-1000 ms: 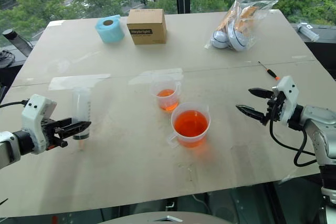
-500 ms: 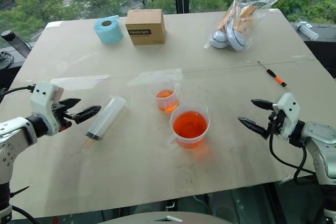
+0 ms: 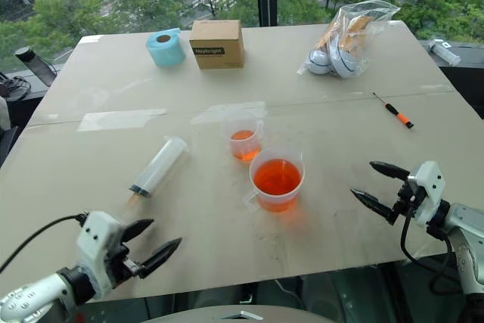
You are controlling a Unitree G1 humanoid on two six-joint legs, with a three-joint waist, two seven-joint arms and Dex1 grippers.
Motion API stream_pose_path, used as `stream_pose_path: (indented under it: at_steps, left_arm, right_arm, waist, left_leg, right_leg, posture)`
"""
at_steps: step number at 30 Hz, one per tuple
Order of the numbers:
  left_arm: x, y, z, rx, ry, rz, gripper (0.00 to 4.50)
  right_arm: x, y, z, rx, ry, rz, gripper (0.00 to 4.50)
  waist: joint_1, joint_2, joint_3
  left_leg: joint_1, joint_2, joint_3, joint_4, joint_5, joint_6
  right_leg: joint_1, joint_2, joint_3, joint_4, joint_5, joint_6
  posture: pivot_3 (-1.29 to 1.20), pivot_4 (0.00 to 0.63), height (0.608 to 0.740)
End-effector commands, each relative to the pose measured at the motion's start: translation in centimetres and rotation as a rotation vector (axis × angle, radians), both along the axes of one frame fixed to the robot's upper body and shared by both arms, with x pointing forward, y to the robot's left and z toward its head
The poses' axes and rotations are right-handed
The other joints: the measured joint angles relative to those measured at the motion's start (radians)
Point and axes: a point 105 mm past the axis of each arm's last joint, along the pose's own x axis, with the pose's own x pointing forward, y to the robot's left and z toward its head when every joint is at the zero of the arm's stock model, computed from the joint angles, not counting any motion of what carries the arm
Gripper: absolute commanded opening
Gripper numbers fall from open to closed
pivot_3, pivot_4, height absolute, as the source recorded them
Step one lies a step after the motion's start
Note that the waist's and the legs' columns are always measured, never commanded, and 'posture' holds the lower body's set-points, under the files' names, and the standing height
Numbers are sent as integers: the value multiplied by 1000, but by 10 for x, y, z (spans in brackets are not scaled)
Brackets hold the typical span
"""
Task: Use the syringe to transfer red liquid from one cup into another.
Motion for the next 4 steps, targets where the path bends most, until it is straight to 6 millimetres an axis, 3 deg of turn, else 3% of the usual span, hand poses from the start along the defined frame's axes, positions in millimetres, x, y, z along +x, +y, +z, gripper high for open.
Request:
stream_pose_path:
  at_steps: [1,4]
  left_arm:
    - [2,-6,0,67,-82,-52,4485]
    - [3,-12,4,49,-126,-88,4485]
  right_arm:
    - [-7,-1,2,1,6,38,4432]
    - [-10,1,2,0,18,64,4432]
  waist:
    - [5,0,0]
    - [7,0,0]
  left_leg:
    - [-1,0,0,0,0,0]
    - [-3,0,0,0,0,0]
  right_leg:
    - [0,0,0,0,0,0]
    - [-3,0,0,0,0,0]
  posture:
    - [0,150,740]
    - [0,150,740]
